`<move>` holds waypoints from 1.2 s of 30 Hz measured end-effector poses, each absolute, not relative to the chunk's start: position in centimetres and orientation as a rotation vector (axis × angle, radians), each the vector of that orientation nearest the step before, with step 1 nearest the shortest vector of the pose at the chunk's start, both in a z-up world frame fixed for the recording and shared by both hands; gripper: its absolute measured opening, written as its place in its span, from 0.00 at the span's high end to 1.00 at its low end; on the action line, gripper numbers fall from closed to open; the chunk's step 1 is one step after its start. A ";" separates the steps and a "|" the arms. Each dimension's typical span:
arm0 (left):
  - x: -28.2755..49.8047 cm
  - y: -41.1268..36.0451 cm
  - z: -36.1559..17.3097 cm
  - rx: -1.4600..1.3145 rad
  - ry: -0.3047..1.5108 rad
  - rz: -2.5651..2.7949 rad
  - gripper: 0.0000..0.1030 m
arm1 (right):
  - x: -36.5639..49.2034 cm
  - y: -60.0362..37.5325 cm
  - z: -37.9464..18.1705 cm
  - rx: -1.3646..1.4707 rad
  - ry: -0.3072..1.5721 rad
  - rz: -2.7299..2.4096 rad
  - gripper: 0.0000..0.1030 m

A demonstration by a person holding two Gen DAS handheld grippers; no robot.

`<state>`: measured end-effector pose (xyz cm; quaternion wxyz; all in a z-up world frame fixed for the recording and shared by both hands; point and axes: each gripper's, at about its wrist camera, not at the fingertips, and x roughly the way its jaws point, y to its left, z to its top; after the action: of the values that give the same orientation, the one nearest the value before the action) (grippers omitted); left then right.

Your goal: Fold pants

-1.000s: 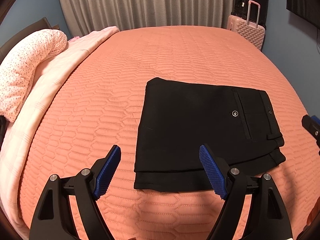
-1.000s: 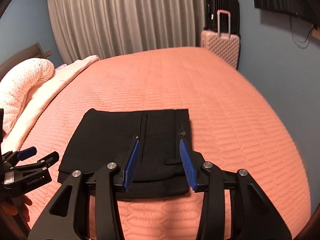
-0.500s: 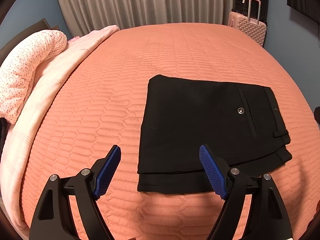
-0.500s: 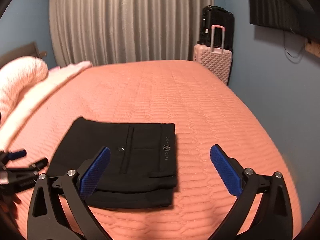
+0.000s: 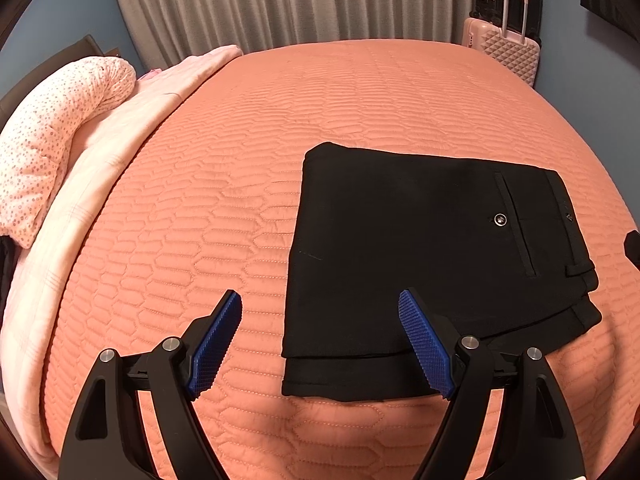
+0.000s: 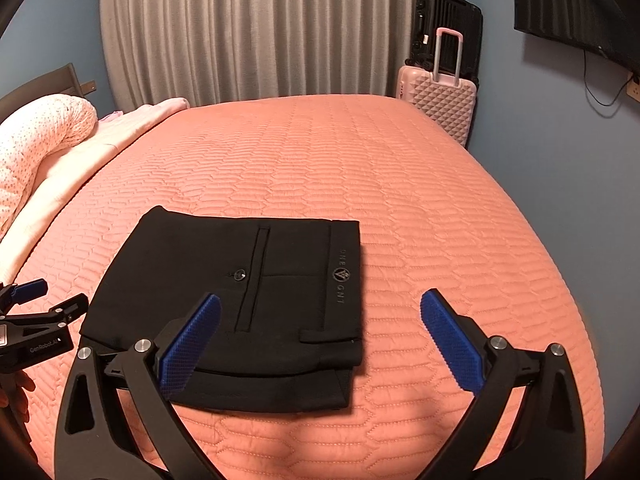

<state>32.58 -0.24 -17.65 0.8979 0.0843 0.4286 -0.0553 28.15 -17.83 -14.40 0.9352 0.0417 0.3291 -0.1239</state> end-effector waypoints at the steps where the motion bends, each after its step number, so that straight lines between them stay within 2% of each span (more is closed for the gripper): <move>1: 32.7 -0.2 -17.7 0.175 0.889 -0.118 0.24 | 28.4 -17.9 -14.6 0.078 0.678 -0.249 0.04; 3: 33.3 0.1 -18.0 0.137 0.910 -0.154 0.24 | 29.0 -18.2 -15.1 0.083 0.698 -0.230 0.04; 7: 35.8 3.3 -20.2 -0.136 1.019 -0.285 0.24 | 30.5 -20.9 -17.4 0.196 0.780 -0.179 0.04; 12: 39.1 6.9 -25.6 -0.400 1.164 -0.329 0.24 | 32.6 -24.8 -22.4 0.346 0.917 -0.161 0.04; 13: 39.2 7.1 -25.9 -0.416 1.156 -0.337 0.22 | 32.9 -25.2 -23.3 0.380 0.936 -0.145 0.04; 14: 39.1 7.1 -25.9 -0.435 1.135 -0.361 0.15 | 33.2 -25.6 -24.5 0.448 0.959 -0.101 0.04; 19: 39.7 6.4 -26.3 -0.545 1.098 -0.482 0.13 | 33.0 -24.7 -25.7 0.544 0.899 0.003 0.04; 24: 40.6 8.3 -27.5 -0.858 1.053 -0.589 0.13 | 33.1 -24.1 -25.9 0.608 0.872 0.130 0.04; 28: 41.8 5.5 -27.7 -0.669 1.122 -0.592 0.15 | 34.0 -23.5 -26.4 0.641 0.881 0.138 0.04; 30: 42.1 4.0 -27.1 -0.556 1.146 -0.556 0.35 | 34.5 -23.1 -26.0 0.613 0.907 0.089 0.13; 31: 42.3 4.0 -26.8 -0.527 1.163 -0.508 0.61 | 34.6 -23.3 -25.9 0.619 0.914 0.066 0.31; 32: 42.3 4.6 -26.4 -0.533 1.166 -0.484 0.81 | 34.4 -24.1 -25.7 0.680 0.917 0.072 0.72; 34: 41.6 5.9 -24.9 -0.627 1.117 -0.535 0.87 | 33.7 -25.1 -24.5 0.776 0.886 0.120 0.78; 36: 40.1 5.9 -23.0 -0.597 1.080 -0.562 0.88 | 32.6 -24.0 -22.0 0.694 0.877 0.143 0.81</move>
<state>40.07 5.87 -22.96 0.7790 -0.2760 0.4994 -0.2598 32.62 -23.98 -22.02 0.8453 0.3288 0.4155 0.0680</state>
